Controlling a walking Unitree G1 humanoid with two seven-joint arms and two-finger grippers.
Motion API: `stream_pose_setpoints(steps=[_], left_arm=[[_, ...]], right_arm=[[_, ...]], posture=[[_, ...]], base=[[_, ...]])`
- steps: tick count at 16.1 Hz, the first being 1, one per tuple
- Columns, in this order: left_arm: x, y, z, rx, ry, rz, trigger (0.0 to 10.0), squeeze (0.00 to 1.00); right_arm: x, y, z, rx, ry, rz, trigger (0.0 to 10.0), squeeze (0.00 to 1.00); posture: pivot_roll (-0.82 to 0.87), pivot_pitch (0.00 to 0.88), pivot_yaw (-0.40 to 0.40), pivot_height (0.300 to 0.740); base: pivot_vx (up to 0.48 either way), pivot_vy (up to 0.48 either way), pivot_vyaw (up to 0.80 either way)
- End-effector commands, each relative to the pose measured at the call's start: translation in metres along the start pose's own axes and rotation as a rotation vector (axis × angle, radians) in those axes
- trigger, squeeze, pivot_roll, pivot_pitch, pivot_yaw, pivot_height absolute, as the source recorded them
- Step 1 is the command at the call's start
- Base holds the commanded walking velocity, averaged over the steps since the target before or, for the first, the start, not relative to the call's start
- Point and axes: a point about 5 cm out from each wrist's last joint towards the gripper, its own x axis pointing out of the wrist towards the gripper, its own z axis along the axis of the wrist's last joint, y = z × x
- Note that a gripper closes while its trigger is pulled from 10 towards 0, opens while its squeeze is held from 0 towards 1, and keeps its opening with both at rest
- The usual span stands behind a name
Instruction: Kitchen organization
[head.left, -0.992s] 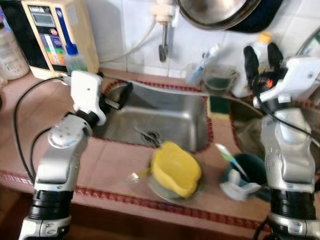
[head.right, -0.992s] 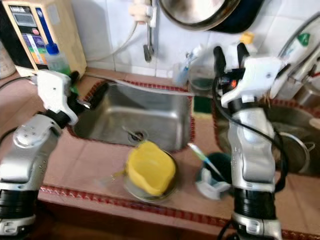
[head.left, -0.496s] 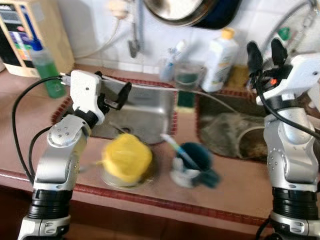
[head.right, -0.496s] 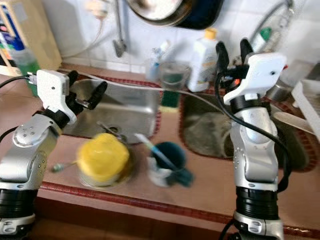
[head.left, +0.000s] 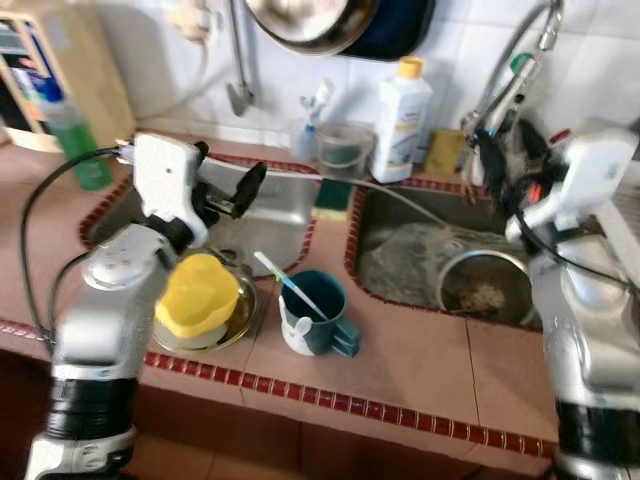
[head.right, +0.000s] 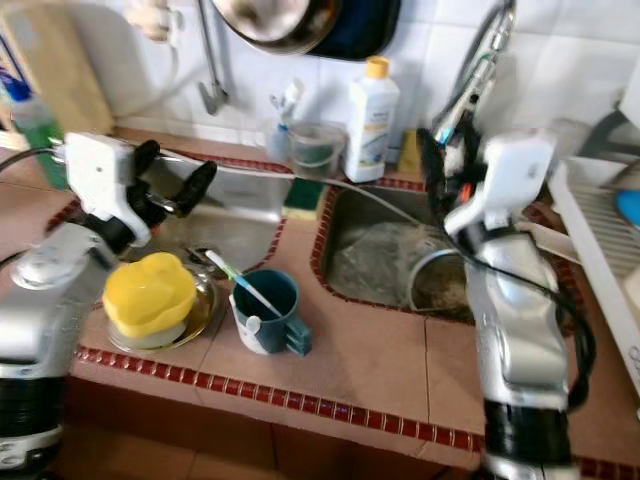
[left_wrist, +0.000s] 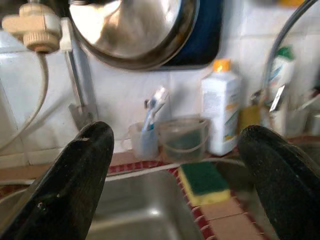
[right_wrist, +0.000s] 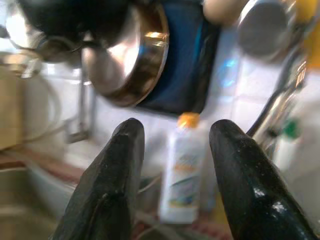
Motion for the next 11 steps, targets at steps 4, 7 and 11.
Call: stream_pose_setpoints(steps=[4, 7, 11], left_arm=[[-0.031, -0.023, -0.001, -0.012, 0.066, -0.253, 10.0, 0.0], [-0.042, -0.046, -0.011, -0.08, 0.118, -0.374, 10.0, 0.0], [-0.043, -0.052, -0.021, -0.095, 0.169, -0.359, 10.0, 0.0]], right_arm=[[-0.02, 0.004, -0.007, 0.064, 0.074, 0.107, 10.0, 0.0], [-0.033, 0.007, -0.013, 0.037, 0.153, 0.202, 10.0, 0.0], [-0.038, 0.012, -0.012, 0.038, 0.183, 0.275, 10.0, 0.0]], posture=[[-0.03, 0.011, -0.008, 0.74], [-0.04, 0.013, -0.008, 0.74], [-0.04, 0.014, -0.012, 0.74]], base=[[0.0, 0.0, 0.0], [0.0, 0.0, 0.0], [0.0, 0.0, 0.0]])
